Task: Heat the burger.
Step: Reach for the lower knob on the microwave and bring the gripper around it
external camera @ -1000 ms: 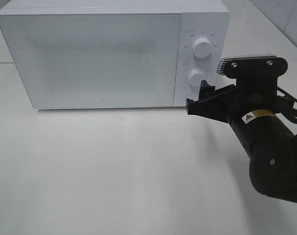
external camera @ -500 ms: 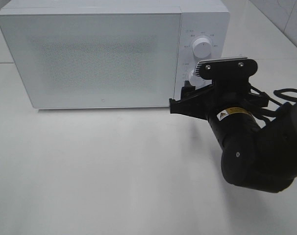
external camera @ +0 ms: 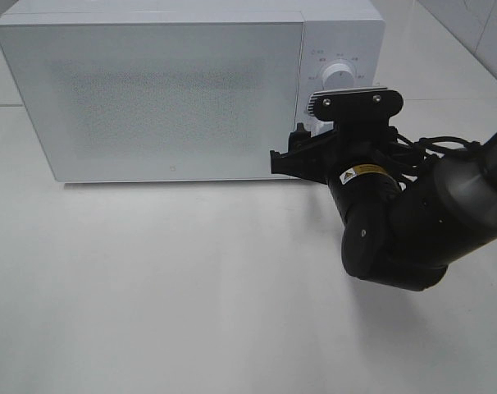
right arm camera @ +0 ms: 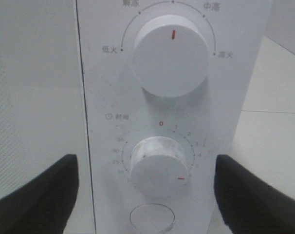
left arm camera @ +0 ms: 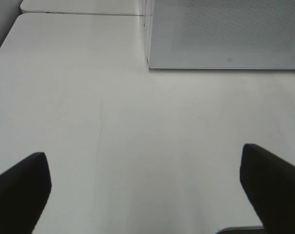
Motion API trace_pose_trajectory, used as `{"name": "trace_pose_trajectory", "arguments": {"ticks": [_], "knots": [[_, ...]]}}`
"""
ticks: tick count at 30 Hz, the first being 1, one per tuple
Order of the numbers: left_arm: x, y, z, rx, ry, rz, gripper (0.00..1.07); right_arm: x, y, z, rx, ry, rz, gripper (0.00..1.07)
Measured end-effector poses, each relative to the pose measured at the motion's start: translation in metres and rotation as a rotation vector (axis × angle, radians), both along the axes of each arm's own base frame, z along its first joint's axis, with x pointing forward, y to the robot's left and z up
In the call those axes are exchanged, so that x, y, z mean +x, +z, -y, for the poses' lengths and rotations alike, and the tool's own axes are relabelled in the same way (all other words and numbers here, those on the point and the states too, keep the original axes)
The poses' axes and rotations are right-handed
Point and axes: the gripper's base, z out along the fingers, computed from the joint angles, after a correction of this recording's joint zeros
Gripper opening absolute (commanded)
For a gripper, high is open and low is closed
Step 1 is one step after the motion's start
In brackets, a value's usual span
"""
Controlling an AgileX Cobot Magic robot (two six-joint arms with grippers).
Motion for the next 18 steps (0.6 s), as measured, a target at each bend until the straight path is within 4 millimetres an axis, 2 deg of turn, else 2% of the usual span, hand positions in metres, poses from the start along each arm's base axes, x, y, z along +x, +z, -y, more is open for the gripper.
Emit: {"name": "trace_pose_trajectory", "arguments": {"ticks": [11, 18], "knots": [[0.0, 0.0, 0.0, 0.0, 0.0, 0.0, 0.98, 0.027, -0.009, 0.005, 0.041, -0.03, 0.014, 0.75], [0.0, 0.0, 0.0, 0.0, 0.0, 0.0, 0.98, 0.033, -0.014, 0.003, 0.058, -0.02, -0.013, 0.75]]}}
